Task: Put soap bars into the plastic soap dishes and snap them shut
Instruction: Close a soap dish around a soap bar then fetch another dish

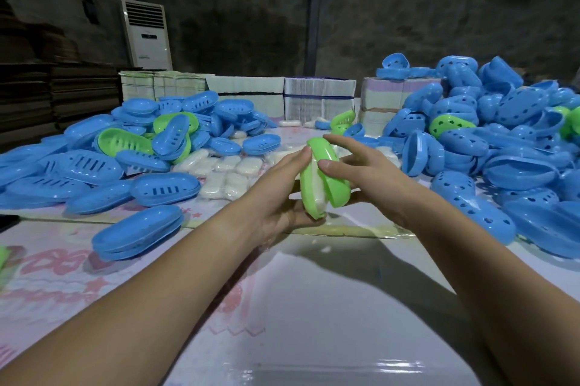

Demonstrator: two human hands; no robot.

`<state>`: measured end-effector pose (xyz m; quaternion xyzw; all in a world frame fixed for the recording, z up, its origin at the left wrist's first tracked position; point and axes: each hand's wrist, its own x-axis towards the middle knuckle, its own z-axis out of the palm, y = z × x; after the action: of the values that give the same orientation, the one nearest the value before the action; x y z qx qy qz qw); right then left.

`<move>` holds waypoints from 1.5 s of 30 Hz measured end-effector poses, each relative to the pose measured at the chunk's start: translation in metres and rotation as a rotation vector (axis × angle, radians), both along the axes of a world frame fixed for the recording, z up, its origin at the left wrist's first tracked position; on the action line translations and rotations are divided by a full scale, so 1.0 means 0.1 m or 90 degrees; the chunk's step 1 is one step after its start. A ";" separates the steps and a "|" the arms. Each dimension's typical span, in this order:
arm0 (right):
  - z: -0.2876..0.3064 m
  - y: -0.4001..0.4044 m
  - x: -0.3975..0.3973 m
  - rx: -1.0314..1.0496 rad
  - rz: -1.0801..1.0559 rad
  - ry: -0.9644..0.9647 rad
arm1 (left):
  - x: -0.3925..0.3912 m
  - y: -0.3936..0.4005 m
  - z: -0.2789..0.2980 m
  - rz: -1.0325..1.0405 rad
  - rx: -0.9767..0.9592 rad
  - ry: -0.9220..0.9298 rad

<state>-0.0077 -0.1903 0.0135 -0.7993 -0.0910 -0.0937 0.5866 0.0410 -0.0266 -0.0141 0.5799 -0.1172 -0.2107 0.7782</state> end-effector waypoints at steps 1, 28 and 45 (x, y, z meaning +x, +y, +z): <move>0.00 0.00 0.00 0.001 0.000 0.000 | -0.01 0.00 0.01 0.006 -0.001 -0.001; -0.13 0.18 0.02 -0.061 -0.101 -0.153 | -0.02 0.04 0.05 0.022 -0.112 -0.121; -0.15 0.15 0.01 -0.008 -0.042 -0.146 | 0.00 0.09 0.08 0.008 -0.065 -0.177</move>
<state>-0.0063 -0.1758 -0.0015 -0.7895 -0.1315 -0.2033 0.5640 0.0412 -0.0174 -0.0060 0.5642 -0.2307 -0.1173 0.7840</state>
